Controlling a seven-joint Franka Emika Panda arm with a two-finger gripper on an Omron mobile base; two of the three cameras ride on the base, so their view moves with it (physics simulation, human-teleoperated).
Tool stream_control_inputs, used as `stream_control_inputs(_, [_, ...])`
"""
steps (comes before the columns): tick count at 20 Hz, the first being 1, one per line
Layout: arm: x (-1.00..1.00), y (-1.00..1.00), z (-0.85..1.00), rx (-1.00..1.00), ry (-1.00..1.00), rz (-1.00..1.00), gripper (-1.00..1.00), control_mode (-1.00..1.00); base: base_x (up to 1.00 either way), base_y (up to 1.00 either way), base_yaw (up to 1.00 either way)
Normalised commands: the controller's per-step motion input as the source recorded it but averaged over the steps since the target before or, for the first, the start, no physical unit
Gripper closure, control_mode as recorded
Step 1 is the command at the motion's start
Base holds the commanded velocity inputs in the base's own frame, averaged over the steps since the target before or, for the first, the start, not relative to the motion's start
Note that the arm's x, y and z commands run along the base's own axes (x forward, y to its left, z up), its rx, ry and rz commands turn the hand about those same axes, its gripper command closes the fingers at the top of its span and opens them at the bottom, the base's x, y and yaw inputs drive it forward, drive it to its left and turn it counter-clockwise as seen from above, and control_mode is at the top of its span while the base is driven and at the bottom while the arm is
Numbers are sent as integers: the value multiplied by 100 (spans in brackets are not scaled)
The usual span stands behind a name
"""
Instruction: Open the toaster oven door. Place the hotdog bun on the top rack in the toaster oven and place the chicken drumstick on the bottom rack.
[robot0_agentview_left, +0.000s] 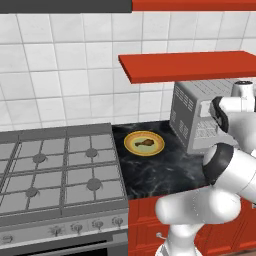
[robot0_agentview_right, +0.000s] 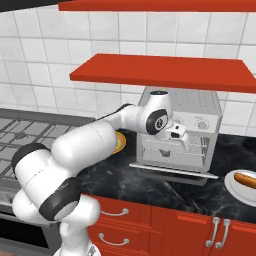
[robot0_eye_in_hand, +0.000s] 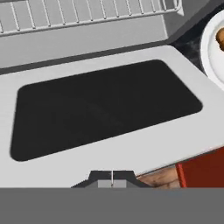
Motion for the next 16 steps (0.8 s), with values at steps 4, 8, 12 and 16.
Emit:
stream_control_inputs(4, [22,-8,-57,4,7,13,100,-100,0,0,0])
stream_control_inputs(8, [0,-12,-69,7,7,12,100,-100,0,0,0])
stream_control_inputs(12, [1,-11,-73,8,4,13,100,-100,0,0,0])
stream_control_inputs(16, [-3,-4,-68,7,3,15,100,-100,0,0,0])
